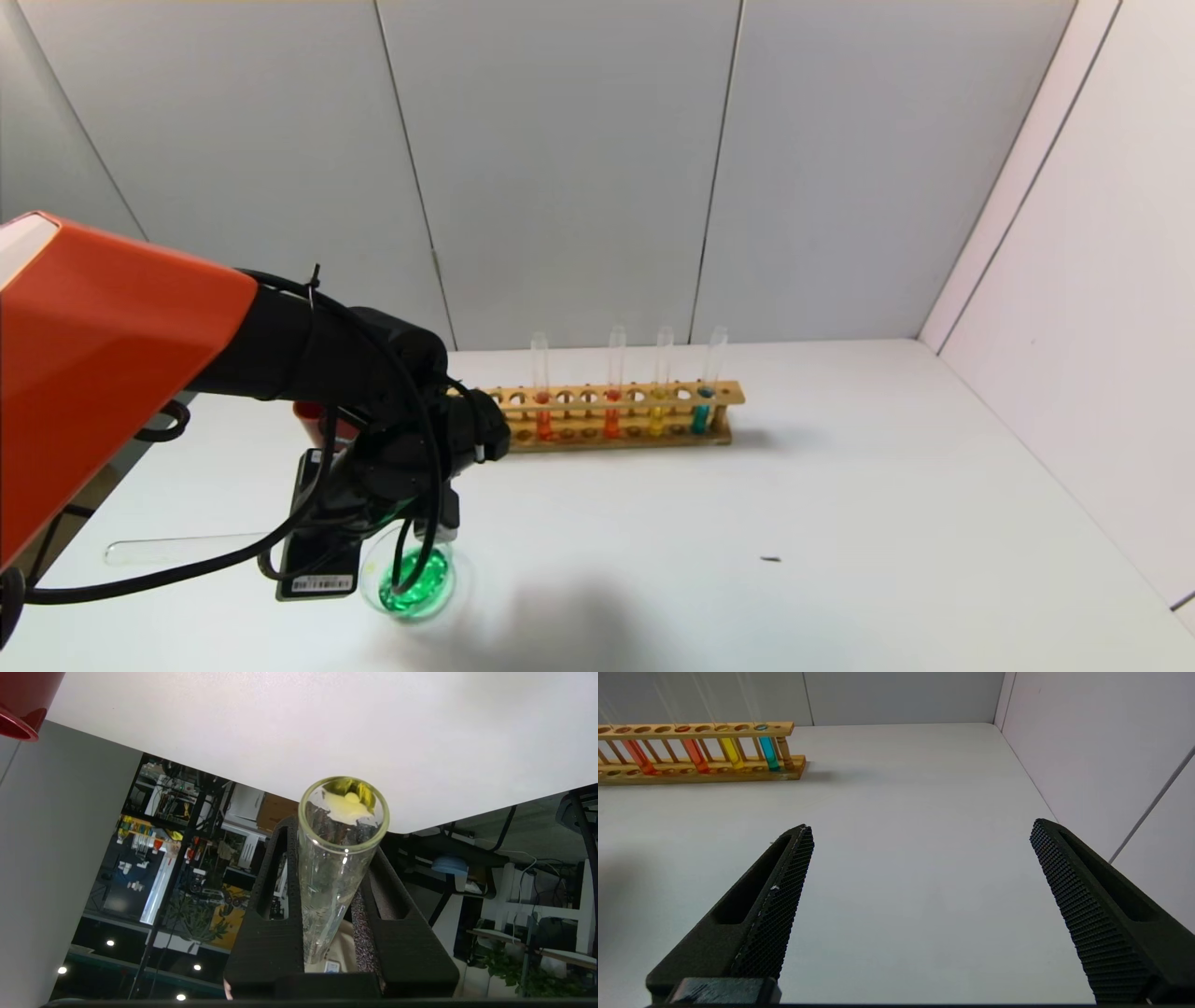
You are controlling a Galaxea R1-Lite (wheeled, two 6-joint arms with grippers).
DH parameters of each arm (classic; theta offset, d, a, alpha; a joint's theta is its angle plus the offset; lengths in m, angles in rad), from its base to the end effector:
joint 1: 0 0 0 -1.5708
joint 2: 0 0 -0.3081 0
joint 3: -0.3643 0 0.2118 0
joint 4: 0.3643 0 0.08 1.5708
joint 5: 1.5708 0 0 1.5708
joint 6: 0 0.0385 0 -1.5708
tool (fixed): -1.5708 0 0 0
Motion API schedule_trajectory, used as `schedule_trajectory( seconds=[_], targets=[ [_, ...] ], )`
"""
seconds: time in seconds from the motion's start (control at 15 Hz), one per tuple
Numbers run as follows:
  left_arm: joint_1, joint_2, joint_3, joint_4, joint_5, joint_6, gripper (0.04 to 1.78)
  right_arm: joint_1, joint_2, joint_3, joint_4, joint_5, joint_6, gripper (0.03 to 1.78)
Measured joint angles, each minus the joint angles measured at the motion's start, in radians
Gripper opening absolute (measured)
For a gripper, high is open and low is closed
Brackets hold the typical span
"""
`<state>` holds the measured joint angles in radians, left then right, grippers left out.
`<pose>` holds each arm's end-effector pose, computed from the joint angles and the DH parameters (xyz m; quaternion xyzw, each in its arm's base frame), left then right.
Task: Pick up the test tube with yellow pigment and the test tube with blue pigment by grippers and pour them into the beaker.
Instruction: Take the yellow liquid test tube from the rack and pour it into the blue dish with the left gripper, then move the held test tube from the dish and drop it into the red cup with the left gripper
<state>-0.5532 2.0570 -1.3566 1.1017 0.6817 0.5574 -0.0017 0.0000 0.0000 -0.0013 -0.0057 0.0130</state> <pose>0.2839 -0.1468 0.0956 0.6068 0.6255 -0.1375 0.4707 0.0083 -0.0002 0.0756 0.0065 -0.0007 -0.0037 1.0000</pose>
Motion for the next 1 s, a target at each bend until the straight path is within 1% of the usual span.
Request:
schedule_trajectory(
  seconds=[0.2,0.47,0.67,0.8,1.0],
  targets=[
    [-0.006,-0.003,0.008,-0.013,-0.003,-0.005,0.34,0.0,0.0,0.0,0.0,0.0,0.0,1.7],
    [-0.011,-0.042,0.043,-0.113,-0.014,-0.005,0.34,0.0,0.0,0.0,0.0,0.0,0.0,1.7],
    [-0.011,-0.11,0.048,-0.206,-0.057,-0.012,0.34,0.0,0.0,0.0,0.0,0.0,0.0,1.7],
    [0.0,-0.169,0.05,-0.282,-0.093,-0.068,0.34,0.0,0.0,0.0,0.0,0.0,0.0,1.7],
    [0.05,-0.237,0.043,-0.363,-0.126,-0.235,0.34,0.0,0.0,0.0,0.0,0.0,0.0,1.7]
  ],
)
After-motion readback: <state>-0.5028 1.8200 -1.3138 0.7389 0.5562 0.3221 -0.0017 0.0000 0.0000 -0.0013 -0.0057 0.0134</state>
